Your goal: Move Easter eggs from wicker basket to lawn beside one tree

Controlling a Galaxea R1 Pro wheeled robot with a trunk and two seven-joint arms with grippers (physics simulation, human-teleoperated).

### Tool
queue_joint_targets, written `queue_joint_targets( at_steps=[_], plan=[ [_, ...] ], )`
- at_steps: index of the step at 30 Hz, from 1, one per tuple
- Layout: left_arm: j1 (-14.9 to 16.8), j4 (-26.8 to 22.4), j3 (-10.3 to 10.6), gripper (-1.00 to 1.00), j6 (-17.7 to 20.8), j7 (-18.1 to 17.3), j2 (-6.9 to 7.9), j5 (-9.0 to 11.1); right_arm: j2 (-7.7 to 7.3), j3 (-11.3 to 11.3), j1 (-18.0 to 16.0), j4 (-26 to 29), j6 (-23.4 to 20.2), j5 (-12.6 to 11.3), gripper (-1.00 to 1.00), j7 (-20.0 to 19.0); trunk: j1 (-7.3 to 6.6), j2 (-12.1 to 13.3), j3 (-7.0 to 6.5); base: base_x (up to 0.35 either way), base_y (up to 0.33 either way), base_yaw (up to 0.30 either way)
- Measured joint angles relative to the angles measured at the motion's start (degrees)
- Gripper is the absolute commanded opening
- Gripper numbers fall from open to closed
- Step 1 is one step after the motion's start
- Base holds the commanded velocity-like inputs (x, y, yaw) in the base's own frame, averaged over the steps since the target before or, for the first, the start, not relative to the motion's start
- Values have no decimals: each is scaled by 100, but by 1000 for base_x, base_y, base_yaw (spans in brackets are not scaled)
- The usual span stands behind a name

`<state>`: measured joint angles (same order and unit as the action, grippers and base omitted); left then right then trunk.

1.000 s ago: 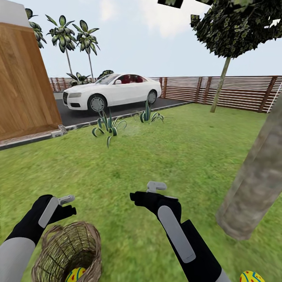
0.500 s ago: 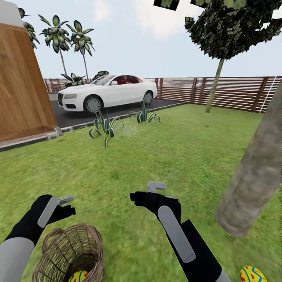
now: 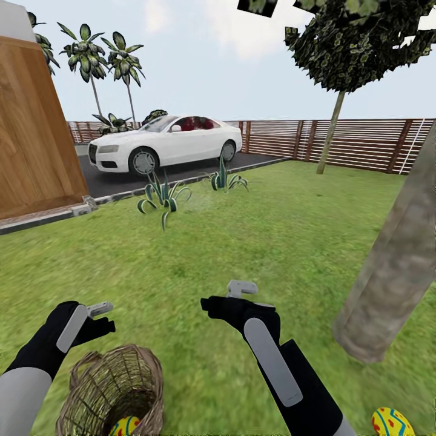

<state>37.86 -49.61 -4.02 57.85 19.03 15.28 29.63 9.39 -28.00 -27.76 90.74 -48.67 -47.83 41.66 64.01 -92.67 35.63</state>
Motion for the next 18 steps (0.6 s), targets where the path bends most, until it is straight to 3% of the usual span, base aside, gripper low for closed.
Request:
queue_joint_targets(
  at_steps=[18],
  plan=[
    [0, -2, 1, 100, -8, 5, 0, 0, 1, 0, 0, -9, -1, 1, 100, -4, -1, 0, 0, -29, 14, 0]
  ],
)
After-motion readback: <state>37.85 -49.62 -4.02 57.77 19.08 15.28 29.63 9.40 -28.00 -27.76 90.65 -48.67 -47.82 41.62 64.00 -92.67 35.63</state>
